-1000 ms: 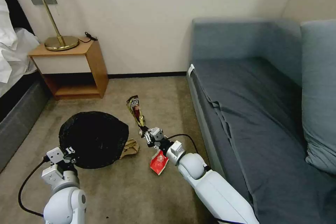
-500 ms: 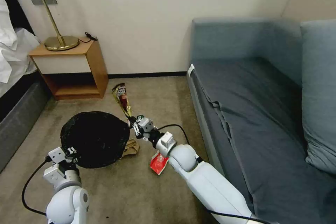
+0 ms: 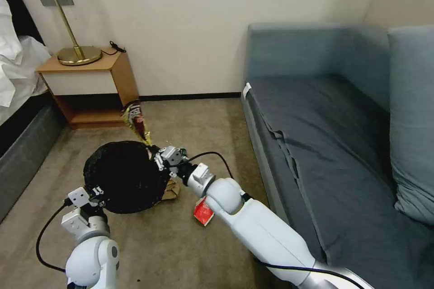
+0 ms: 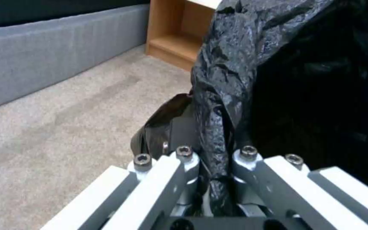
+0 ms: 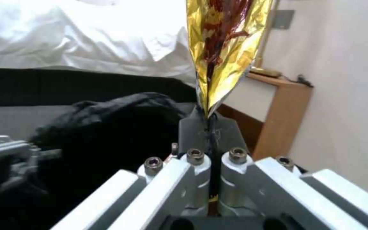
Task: Pick up the trash bin, then pick up the garbage on the floor and place it into the trash bin.
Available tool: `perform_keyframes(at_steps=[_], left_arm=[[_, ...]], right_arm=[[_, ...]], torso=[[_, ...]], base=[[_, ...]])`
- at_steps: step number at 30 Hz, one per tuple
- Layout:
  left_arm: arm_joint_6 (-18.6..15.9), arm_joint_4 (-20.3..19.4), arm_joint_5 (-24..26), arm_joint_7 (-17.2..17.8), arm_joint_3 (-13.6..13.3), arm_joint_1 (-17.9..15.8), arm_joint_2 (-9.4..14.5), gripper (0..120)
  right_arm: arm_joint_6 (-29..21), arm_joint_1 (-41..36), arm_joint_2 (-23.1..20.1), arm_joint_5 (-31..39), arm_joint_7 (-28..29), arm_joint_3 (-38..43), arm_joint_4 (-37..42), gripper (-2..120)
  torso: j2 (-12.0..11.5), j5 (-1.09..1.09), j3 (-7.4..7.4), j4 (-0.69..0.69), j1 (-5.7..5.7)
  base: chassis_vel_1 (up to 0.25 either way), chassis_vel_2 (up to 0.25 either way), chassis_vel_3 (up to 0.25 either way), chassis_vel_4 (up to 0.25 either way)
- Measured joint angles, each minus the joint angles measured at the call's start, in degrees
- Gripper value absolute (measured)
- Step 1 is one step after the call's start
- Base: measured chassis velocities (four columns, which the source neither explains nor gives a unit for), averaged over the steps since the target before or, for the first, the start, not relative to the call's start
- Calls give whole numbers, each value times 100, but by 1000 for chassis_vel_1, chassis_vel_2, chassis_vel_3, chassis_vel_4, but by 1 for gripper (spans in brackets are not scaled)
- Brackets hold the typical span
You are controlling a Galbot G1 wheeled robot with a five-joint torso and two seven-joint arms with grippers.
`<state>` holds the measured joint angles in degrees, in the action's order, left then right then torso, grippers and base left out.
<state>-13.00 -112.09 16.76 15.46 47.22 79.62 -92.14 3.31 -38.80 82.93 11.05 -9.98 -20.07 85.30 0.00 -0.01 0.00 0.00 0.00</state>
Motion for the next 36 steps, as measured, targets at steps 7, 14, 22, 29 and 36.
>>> perform_keyframes(at_steps=[7,14,22,29,36], left_arm=[[-25,7,107,46,-32,-2,0,4],[-27,44,116,74,-74,-21,0,4],[-28,58,125,124,-159,-34,0,4],[-33,42,113,174,-259,-50,0,4],[-61,34,124,240,-269,-47,0,4]], right_arm=[[-27,98,282,-75,16,-351,-218,0],[-18,170,447,-155,19,-552,-474,0],[5,170,542,-183,18,-659,-691,0],[31,151,594,-199,8,-675,-797,0],[68,134,619,-223,-16,-678,-877,0]], torso=[[0,0,0,0,0],[0,0,0,0,0],[0,0,0,0,0],[0,0,0,0,0],[0,1,0,-1,0]], base=[[0,0,0,0],[0,0,0,0],[0,0,0,0],[0,0,0,0],[0,0,0,0]])
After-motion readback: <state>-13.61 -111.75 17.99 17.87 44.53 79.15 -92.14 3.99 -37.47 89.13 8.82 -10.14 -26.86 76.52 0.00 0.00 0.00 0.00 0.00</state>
